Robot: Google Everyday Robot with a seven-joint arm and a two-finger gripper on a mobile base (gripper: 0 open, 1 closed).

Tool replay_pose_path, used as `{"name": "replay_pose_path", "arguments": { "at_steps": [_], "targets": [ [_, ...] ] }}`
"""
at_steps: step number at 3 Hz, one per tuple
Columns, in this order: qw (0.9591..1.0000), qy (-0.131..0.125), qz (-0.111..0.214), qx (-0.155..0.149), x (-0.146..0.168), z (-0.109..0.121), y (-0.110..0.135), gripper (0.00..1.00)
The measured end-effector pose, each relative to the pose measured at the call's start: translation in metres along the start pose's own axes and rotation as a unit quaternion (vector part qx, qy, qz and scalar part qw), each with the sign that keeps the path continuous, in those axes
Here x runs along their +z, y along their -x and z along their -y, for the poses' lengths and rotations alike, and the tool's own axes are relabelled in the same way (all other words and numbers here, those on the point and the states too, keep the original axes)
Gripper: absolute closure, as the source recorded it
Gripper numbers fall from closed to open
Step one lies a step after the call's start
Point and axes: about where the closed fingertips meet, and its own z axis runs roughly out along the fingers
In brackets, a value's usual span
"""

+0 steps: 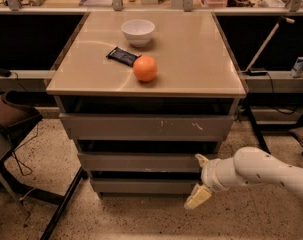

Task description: Open middle drawer

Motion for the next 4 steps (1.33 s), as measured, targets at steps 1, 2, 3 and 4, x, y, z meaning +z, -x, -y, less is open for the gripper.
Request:
{"name": "replay_pose_path", "arguments": {
  "at_steps": [1,2,3,4],
  "targets": [
    [0.9998,-0.009,0.006,0.016,0.003,0.009,-0.009,0.00],
    [0.9980,-0.038,0.040,0.030,0.024,0.048,-0.002,0.00],
    [0.9919,-0.084,0.091,0.029,0.042,0.088,0.017,0.00],
    [0.9919,-0.084,0.091,0.029,0.042,0.088,0.016,0.00]
  ]
}}
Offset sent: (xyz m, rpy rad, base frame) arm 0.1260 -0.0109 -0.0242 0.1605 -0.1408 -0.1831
